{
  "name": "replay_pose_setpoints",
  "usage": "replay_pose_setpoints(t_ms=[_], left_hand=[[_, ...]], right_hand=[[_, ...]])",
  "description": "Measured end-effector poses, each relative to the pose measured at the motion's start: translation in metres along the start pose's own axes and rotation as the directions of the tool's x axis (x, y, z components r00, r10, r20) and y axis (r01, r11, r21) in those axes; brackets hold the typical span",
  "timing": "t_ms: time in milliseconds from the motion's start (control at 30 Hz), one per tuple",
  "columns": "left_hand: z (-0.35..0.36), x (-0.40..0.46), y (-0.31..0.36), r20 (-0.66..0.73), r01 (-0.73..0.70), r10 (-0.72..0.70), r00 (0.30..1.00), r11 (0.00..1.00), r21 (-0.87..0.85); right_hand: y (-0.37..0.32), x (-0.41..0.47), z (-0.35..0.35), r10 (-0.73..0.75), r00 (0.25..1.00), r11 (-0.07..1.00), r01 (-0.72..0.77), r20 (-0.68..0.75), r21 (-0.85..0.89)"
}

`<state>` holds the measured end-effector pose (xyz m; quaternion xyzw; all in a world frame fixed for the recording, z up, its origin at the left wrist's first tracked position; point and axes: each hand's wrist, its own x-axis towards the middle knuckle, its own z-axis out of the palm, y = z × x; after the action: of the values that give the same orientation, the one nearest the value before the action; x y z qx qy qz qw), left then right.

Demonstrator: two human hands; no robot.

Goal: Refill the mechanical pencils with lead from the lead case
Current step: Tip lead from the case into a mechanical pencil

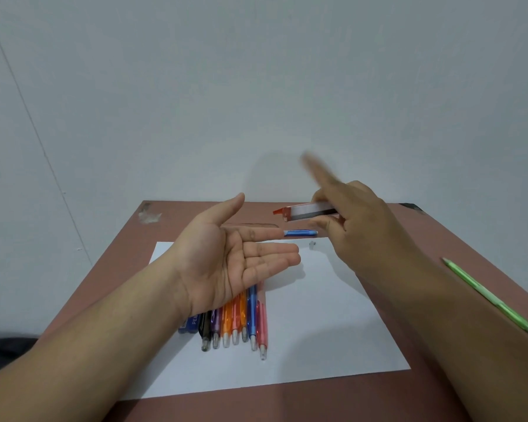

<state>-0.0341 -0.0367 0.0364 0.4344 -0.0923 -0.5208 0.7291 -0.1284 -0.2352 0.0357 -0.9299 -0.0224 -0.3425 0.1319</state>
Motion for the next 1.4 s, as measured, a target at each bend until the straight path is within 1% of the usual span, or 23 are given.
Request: replay_pose_setpoints(t_ms=[67, 100, 200, 300, 333, 400, 433, 467, 567, 633, 667, 733, 767, 867, 933, 967, 1000, 1067, 1100, 1200, 1267, 1333, 1400], left_hand=[[0.0, 0.0, 0.0, -0.007, -0.004, 0.004, 1.0, 1.0, -0.003], [0.0, 0.0, 0.0, -0.004, -0.004, 0.004, 1.0, 1.0, -0.002], [-0.001, 0.0, 0.0, 0.006, 0.003, -0.003, 1.0, 1.0, 0.005], [-0.001, 0.0, 0.0, 0.003, 0.002, -0.002, 1.0, 1.0, 0.009], [0.0, 0.0, 0.0, 0.002, 0.001, -0.001, 1.0, 1.0, 0.008], [0.0, 0.0, 0.0, -0.006, -0.003, 0.003, 1.0, 1.0, 0.008], [0.0, 0.0, 0.0, -0.006, -0.005, 0.005, 1.0, 1.0, 0.01], [0.0, 0.0, 0.0, -0.003, -0.005, 0.005, 1.0, 1.0, 0.014], [0.0, 0.0, 0.0, -0.004, -0.003, 0.003, 1.0, 1.0, 0.014], [0.0, 0.0, 0.0, -0.01, -0.007, 0.007, 1.0, 1.0, 0.014], [0.001, 0.0, 0.0, -0.016, -0.011, 0.011, 1.0, 1.0, 0.014], [0.001, 0.0, 0.0, -0.029, -0.021, 0.021, 0.999, 1.0, 0.016], [0.001, 0.0, 0.0, -0.031, -0.024, 0.024, 0.999, 1.0, 0.019], [0.002, 0.0, 0.0, -0.033, -0.024, 0.025, 0.999, 1.0, 0.019], [0.002, -0.001, 0.0, -0.036, -0.025, 0.025, 0.999, 1.0, 0.019], [0.002, -0.001, 0.0, -0.035, -0.026, 0.026, 0.999, 0.999, 0.019], [0.002, -0.001, 0.0, -0.034, -0.028, 0.028, 0.999, 0.999, 0.019], [0.002, -0.001, -0.001, -0.035, -0.039, 0.04, 0.999, 0.999, 0.028], [0.002, -0.001, -0.001, -0.04, -0.05, 0.052, 0.998, 0.998, 0.041], [0.002, 0.001, -0.002, -0.069, -0.109, 0.118, 0.991, 0.986, 0.124], [0.0, 0.003, -0.004, -0.094, -0.195, 0.227, 0.969, 0.945, 0.263], [-0.001, 0.005, -0.006, -0.113, -0.292, 0.373, 0.921, 0.853, 0.432], [-0.001, 0.006, -0.008, -0.114, -0.338, 0.5, 0.858, 0.719, 0.608]], right_hand=[[0.012, -0.001, 0.005, -0.135, 0.99, 0.982, 0.129, -0.034, -0.135], [0.013, -0.002, 0.005, -0.148, 0.989, 0.979, 0.142, -0.03, -0.143], [0.003, -0.001, 0.002, 0.003, 1.0, 0.999, -0.003, 0.003, -0.035], [0.0, -0.003, -0.002, 0.051, 0.999, 0.998, -0.051, -0.002, 0.045], [0.001, 0.001, -0.001, 0.016, 1.0, 1.0, -0.015, -0.001, 0.012], [0.011, 0.0, 0.006, -0.103, 0.995, 0.985, 0.104, 0.013, -0.139], [0.013, -0.001, 0.007, -0.113, 0.994, 0.982, 0.114, 0.012, -0.153], [0.011, -0.002, 0.006, -0.081, 0.997, 0.988, 0.082, 0.012, -0.134], [0.005, -0.005, 0.002, 0.011, 1.0, 0.999, -0.012, 0.01, 0.035], [0.001, -0.005, -0.002, 0.057, 0.998, 0.996, -0.058, 0.019, 0.061], [0.002, -0.002, -0.001, 0.012, 1.0, 1.0, -0.012, -0.002, 0.019], [0.009, -0.004, 0.004, -0.13, 0.991, 0.983, 0.125, -0.035, -0.134], [0.01, -0.004, 0.004, -0.124, 0.992, 0.984, 0.119, -0.029, -0.133], [0.005, -0.004, 0.0, 0.062, 0.998, 0.998, -0.063, 0.025, 0.016], [0.005, -0.006, -0.001, 0.113, 0.993, 0.993, -0.114, 0.044, 0.035], [0.004, -0.005, -0.002, 0.094, 0.995, 0.995, -0.095, 0.019, 0.025], [0.007, -0.004, 0.001, 0.018, 1.0, 1.0, -0.018, -0.002, -0.024], [0.019, -0.003, 0.007, -0.101, 0.994, 0.981, 0.105, 0.033, -0.162], [0.022, -0.003, 0.008, -0.099, 0.994, 0.98, 0.105, 0.043, -0.17], [0.023, -0.004, 0.009, -0.102, 0.995, 0.982, 0.103, 0.011, -0.158], [0.023, -0.004, 0.008, -0.122, 0.993, 0.978, 0.121, 0.004, -0.17], [0.024, -0.004, 0.008, -0.127, 0.992, 0.976, 0.127, 0.012, -0.174], [0.023, -0.004, 0.008, -0.112, 0.994, 0.98, 0.112, 0.01, -0.163]])
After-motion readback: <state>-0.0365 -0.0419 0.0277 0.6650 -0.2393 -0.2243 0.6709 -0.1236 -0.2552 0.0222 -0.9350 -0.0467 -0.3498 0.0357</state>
